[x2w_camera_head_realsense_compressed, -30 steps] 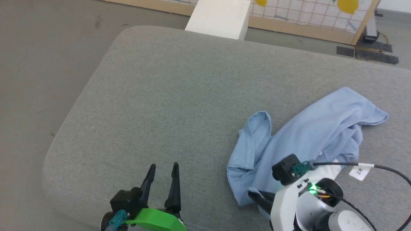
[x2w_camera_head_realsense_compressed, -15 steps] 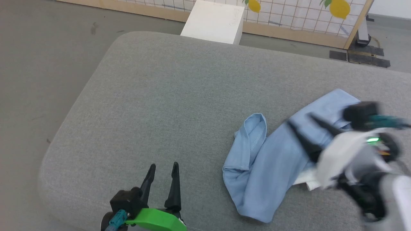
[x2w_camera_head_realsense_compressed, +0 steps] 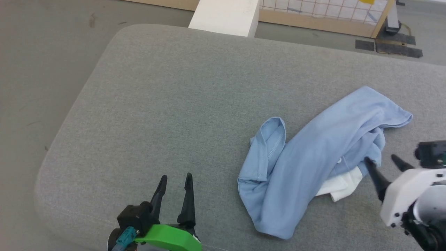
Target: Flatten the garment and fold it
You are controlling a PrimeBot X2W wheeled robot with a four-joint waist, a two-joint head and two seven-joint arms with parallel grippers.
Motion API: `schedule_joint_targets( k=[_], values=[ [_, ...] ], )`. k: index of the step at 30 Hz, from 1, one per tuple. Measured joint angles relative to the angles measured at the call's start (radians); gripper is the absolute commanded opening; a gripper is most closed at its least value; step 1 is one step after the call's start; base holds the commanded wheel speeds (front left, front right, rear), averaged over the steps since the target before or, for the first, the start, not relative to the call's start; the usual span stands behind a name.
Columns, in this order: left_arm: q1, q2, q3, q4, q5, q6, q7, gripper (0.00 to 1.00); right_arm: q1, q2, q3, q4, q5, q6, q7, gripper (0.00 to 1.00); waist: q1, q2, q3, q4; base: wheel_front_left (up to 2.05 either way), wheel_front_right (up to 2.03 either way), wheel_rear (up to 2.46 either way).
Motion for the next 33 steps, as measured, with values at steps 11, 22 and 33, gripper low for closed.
schedule_joint_targets(
  k=[11, 22, 33],
  values=[
    [-0.009, 0.0, -0.03, 0.007, -0.004, 0.003, 0.0, 1.0, -0.157, -0.06, 0.053, 0.16, -0.042, 0.0, 0.025, 1.0, 0.0, 0.0, 0.019, 0.056, 0.0, 0.0, 0.0],
    [-0.024, 0.0, -0.063, 0.01, -0.016, 0.003, 0.0, 1.0, -0.25, -0.092, 0.029, 0.312, -0.087, 0.0, 0.107, 1.0, 0.0, 0.0, 0.048, 0.104, 0.0, 0.0, 0.0],
    [-0.043, 0.0, -0.071, 0.013, -0.024, 0.014, 0.0, 1.0, -0.343, -0.062, 0.007, 0.439, -0.142, 0.0, 0.062, 0.0, 0.0, 0.0, 0.084, 0.131, 0.0, 0.0, 0.0]
  ],
)
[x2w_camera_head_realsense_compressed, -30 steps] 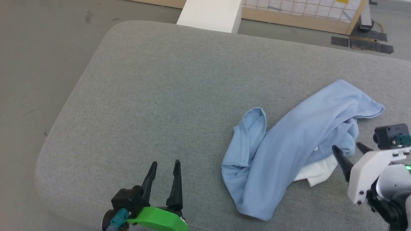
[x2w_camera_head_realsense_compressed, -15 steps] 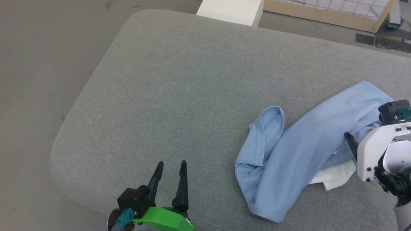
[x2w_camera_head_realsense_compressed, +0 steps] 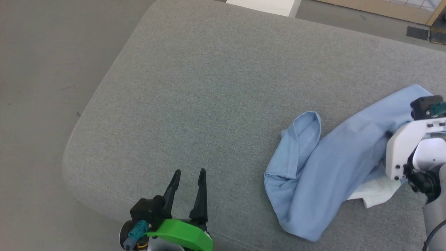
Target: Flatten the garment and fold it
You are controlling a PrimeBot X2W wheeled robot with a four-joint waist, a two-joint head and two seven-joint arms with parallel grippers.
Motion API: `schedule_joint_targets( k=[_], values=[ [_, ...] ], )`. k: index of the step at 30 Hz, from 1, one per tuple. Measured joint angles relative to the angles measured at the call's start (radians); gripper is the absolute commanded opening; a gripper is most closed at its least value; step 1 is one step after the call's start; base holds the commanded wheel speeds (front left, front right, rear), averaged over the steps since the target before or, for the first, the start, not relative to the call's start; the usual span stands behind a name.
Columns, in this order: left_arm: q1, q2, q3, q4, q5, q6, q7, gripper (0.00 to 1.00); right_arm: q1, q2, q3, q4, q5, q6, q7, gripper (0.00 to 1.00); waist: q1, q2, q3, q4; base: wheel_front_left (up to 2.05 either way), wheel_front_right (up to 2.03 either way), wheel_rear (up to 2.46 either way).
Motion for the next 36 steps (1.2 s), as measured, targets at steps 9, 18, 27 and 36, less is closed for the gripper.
schedule_joint_targets(
  k=[9, 18, 27, 36],
  values=[
    [0.002, 0.0, 0.02, 0.009, -0.003, 0.007, 0.0, 1.0, -0.104, -0.003, 0.021, -0.051, 0.031, 0.0, -0.112, 0.0, 0.0, 0.0, -0.037, -0.038, 0.0, 0.0, 0.0],
    [0.028, 0.0, 0.051, 0.011, 0.0, 0.004, 0.0, 1.0, 0.047, 0.037, -0.175, -0.413, 0.119, 0.0, -0.125, 0.0, 0.0, 0.0, -0.087, -0.127, 0.0, 0.0, 0.0],
    [0.019, 0.0, 0.052, 0.02, 0.014, -0.007, 0.0, 1.0, 0.525, 0.192, -0.419, -0.441, 0.152, 0.0, -0.144, 0.0, 0.0, 0.0, -0.05, -0.214, 0.0, 0.0, 0.0],
    [0.009, 0.0, 0.063, 0.028, 0.026, -0.011, 0.0, 1.0, 0.522, 0.195, -0.332, -0.359, 0.205, 0.0, -0.254, 1.0, 0.0, 0.0, -0.036, -0.262, 0.0, 0.0, 0.0]
  ],
)
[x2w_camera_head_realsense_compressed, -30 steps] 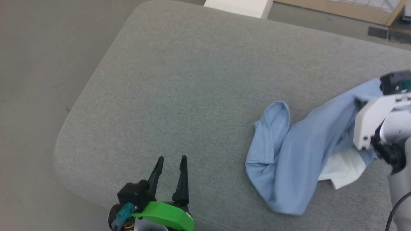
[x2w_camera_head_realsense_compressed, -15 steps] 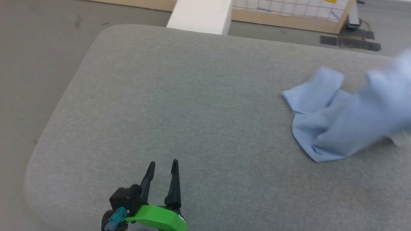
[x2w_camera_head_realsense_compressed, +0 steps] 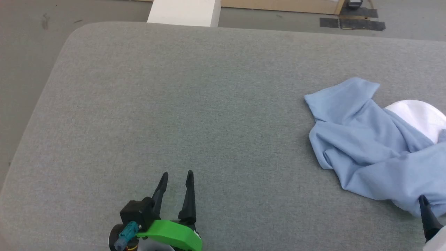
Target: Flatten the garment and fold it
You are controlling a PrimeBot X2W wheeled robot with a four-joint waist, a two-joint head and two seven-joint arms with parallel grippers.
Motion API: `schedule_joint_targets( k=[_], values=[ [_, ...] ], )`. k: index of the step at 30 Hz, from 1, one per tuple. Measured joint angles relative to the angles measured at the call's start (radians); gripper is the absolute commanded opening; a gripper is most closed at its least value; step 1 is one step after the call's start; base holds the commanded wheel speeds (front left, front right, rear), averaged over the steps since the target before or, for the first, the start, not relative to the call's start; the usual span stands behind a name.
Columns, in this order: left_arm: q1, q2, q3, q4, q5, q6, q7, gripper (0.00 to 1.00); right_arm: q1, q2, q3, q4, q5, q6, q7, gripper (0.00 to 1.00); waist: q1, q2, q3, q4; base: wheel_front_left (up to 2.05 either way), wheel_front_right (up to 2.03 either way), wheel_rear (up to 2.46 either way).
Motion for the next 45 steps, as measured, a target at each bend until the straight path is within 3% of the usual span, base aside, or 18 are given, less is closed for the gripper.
schedule_joint_targets(
  k=[4, 9, 10, 17, 23, 26, 35, 40, 45],
  values=[
    [0.005, 0.0, 0.013, -0.008, 0.008, -0.001, 0.0, 1.0, 0.001, 0.0, 0.013, -0.099, 0.029, 0.0, -0.014, 1.0, 0.0, 0.0, -0.018, -0.014, 0.0, 0.0, 0.0],
    [0.018, 0.0, 0.035, -0.044, 0.026, -0.008, 0.0, 1.0, -0.012, -0.002, -0.019, -0.23, -0.007, 0.0, -0.16, 1.0, 0.0, 0.0, -0.035, -0.034, 0.0, 0.0, 0.0],
    [0.026, 0.0, 0.042, -0.071, 0.045, -0.013, 0.0, 1.0, -0.015, -0.002, -0.007, -0.246, -0.033, 0.0, -0.243, 1.0, 0.0, 0.0, -0.041, -0.042, 0.0, 0.0, 0.0],
    [0.067, 0.0, 0.058, -0.164, 0.072, -0.026, 0.0, 1.0, 0.017, -0.001, 0.07, -0.149, -0.094, 0.0, -0.44, 1.0, 0.0, 0.0, -0.054, -0.064, 0.0, 0.0, 0.0],
    [0.074, 0.0, 0.053, -0.182, 0.131, -0.028, 0.0, 1.0, 0.022, 0.0, 0.128, -0.042, -0.078, 0.0, -0.519, 1.0, 0.0, 0.0, -0.055, -0.098, 0.0, 0.0, 0.0],
    [0.042, 0.001, 0.03, -0.179, 0.135, -0.049, 0.015, 1.0, 0.018, -0.001, 0.133, -0.027, -0.081, 0.0, -0.538, 1.0, 0.0, 0.0, -0.051, -0.118, 0.0, 0.0, 0.0],
    [-0.423, 0.011, -0.119, -0.09, 0.197, -0.168, 0.319, 1.0, -0.03, 0.0, 0.132, -0.007, -0.073, 0.0, -0.556, 1.0, 0.0, 0.0, 0.019, -0.149, 0.0, 0.0, 0.0],
    [-0.689, 0.003, -0.213, 0.083, 0.187, -0.194, 0.438, 1.0, -0.06, -0.001, 0.142, -0.009, -0.065, 0.0, -0.556, 1.0, 0.0, 0.0, 0.081, -0.162, 0.0, 0.0, 0.0],
    [-0.886, 0.001, -0.286, 0.287, 0.114, -0.186, 0.538, 1.0, -0.108, -0.001, 0.159, -0.012, -0.062, 0.0, -0.555, 1.0, 0.0, 0.0, 0.144, -0.194, 0.0, 0.0, 0.0]
  ],
)
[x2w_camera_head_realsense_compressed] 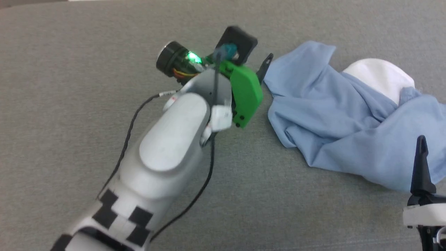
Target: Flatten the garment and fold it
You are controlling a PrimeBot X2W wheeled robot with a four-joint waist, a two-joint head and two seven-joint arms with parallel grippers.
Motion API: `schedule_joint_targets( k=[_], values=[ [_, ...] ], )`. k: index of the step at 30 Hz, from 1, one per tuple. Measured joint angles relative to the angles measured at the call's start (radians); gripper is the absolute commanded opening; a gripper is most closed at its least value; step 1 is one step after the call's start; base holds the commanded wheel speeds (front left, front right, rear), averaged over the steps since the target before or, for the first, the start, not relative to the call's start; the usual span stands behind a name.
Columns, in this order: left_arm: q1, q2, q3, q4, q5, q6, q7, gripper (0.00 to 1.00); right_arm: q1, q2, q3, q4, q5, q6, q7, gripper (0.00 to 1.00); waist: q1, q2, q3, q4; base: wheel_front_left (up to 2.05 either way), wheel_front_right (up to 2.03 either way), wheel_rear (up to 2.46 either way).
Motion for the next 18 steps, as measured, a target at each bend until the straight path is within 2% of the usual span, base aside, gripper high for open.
schedule_joint_targets(
  k=[7, 13, 18],
  values=[
    [-0.14, -0.001, -0.121, 0.21, -0.075, 0.046, 0.166, 1.0, -0.015, 0.0, 0.02, -0.007, 0.001, 0.0, 0.018, 1.0, 0.0, 0.0, 0.057, -0.072, 0.0, 0.0, 0.0],
    [-0.217, -0.002, -0.191, 0.302, -0.124, 0.09, 0.231, 1.0, -0.033, 0.0, 0.032, -0.052, 0.018, 0.0, 0.038, 1.0, 0.0, 0.0, 0.115, -0.128, 0.0, 0.0, 0.0],
    [-0.252, -0.004, -0.243, 0.357, -0.143, 0.108, 0.269, 1.0, -0.046, 0.0, 0.032, -0.07, 0.028, 0.0, 0.045, 1.0, 0.0, 0.0, 0.157, -0.169, 0.0, 0.0, 0.0]
  ],
)
